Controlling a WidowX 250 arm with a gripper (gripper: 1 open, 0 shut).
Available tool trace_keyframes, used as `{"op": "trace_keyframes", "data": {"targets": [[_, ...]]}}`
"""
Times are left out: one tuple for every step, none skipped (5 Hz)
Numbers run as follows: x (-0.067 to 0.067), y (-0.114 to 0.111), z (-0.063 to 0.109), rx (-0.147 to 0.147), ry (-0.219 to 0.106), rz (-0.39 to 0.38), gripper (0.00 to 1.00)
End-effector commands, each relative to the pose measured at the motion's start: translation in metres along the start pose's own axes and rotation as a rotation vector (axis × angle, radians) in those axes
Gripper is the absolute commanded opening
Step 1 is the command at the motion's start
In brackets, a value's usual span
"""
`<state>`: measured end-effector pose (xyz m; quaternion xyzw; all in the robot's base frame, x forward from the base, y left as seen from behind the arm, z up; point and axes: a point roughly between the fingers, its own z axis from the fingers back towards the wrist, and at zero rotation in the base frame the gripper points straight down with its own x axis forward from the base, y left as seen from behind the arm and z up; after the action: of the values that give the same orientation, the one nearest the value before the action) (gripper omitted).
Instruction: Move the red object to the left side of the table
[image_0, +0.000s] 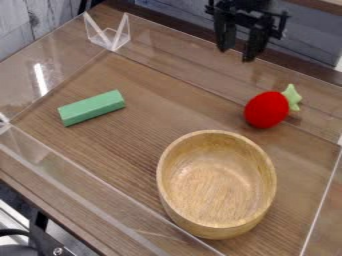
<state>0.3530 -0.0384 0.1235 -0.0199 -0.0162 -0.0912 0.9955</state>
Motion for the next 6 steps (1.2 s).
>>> {"op": "trace_keyframes", "data": {"targets": [[-0.007,-0.012,-0.008,-0.001,-0.025,0.01,1.0],[-0.013,-0.022,-0.029,-0.006,-0.021,0.045,1.0],[-0.018,-0.026,-0.045,-0.007,-0.021,0.089,1.0],[-0.011,-0.033,-0.054,-0.01,-0.021,0.084,1.0],[-0.007,-0.037,-0.062,-0.009,-0.021,0.086,0.0],[-0.005,-0.035,-0.046,-0.017,-0.06,0.054,0.0]]}}
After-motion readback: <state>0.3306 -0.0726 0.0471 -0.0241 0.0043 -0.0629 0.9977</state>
